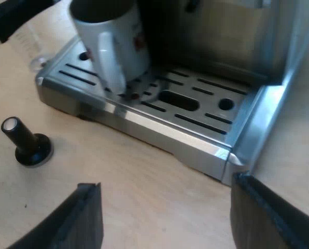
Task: Remove mug from coffee machine
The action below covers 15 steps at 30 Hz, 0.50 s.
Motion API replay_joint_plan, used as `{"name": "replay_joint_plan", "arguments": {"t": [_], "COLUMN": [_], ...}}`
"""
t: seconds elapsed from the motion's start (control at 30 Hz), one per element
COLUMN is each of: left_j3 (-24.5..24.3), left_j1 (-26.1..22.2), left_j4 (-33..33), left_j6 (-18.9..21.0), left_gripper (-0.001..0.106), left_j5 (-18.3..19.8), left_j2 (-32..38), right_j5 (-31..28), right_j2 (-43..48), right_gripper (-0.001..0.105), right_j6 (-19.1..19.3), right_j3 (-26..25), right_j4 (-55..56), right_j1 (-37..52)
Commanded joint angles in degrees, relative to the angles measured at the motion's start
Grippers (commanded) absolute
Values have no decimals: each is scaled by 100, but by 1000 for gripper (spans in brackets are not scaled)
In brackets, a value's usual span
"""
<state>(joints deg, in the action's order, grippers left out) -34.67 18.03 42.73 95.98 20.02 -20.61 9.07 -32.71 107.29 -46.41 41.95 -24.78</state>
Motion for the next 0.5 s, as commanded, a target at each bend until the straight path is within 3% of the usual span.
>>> {"name": "replay_joint_plan", "arguments": {"t": [0.03, 0.17, 0.5], "left_j3": [-39, -39, -39], "left_j1": [30, 30, 30], "left_j4": [-110, -110, -110], "left_j6": [61, 61, 61], "left_gripper": [87, 87, 87], "left_j5": [48, 48, 48], "left_j2": [-74, -110, -110], "right_j5": [-161, -437, -413], "right_j2": [-154, -597, -1831], "right_gripper": [57, 57, 57], "right_j6": [55, 55, -28], "right_j3": [-76, -76, -60], "right_j4": [-295, -622, -1171], "right_j1": [-260, -700, -1032]}}
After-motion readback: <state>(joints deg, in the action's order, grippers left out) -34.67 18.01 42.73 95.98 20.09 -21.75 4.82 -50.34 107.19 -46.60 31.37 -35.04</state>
